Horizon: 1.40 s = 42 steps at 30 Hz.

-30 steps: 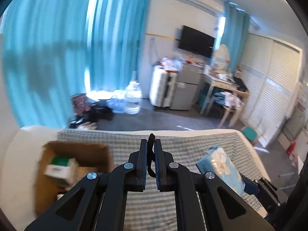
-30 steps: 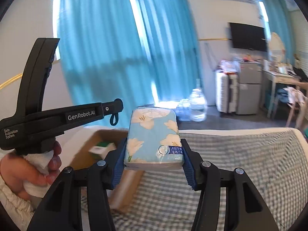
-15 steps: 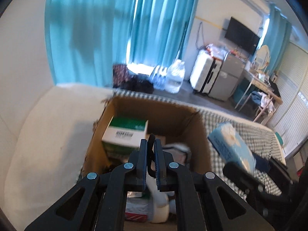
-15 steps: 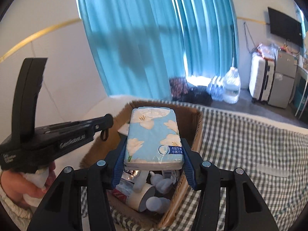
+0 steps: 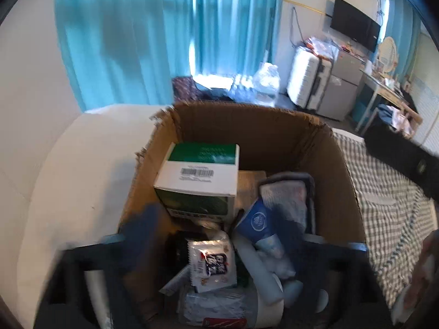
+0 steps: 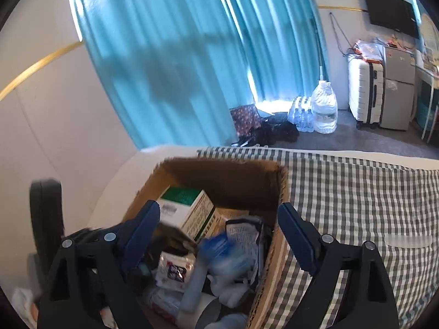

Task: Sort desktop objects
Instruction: 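Carry the tissue pack into the cardboard box and open the right tool, then move the left tool to the white comb and grasp it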

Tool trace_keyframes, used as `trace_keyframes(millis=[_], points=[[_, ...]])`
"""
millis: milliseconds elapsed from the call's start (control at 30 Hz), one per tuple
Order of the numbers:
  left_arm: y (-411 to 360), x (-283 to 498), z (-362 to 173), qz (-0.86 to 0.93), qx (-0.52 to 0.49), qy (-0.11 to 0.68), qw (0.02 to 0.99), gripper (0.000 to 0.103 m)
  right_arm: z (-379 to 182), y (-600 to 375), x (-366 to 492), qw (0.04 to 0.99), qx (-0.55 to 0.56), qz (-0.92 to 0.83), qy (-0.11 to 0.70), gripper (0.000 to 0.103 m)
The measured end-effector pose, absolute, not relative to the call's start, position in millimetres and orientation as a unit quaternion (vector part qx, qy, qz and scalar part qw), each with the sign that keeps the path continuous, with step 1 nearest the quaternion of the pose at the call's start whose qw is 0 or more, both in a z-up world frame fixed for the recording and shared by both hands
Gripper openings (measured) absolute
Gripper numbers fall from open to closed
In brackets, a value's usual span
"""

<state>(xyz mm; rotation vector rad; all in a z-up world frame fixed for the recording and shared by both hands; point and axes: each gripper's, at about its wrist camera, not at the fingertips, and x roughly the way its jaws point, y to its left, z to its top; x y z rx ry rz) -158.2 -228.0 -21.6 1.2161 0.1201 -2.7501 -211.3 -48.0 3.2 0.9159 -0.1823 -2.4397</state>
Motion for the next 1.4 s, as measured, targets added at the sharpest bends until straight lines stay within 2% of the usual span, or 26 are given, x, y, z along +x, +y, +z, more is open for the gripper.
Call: trace_keyframes(millis=[300,600,933,1200,1400], points=[[-208,-140,11,-0.92,0.384,0.049,0.054,0.095,30,3,-192,0.222,0.313,-0.92,-0.08,0.088],[-160,-100,85,-0.948,0.315,0.028,0.039,0.103,86,71,-137,0.19,0.255,-0.944,-0.085,0.088],[-69,-62,127,-0.963,0.269,0.021,0.021,0.103,130,160,-66,0.125,0.194,-0.97,-0.074,0.092],[-1,-74,103,-0.961,0.275,0.028,0.001,0.103,114,231,-52,0.038,0.204,-0.976,-0.06,0.097],[53,-103,56,-0.947,0.321,-0.022,-0.021,0.103,69,280,-71,-0.015,0.246,-0.963,-0.105,0.097]])
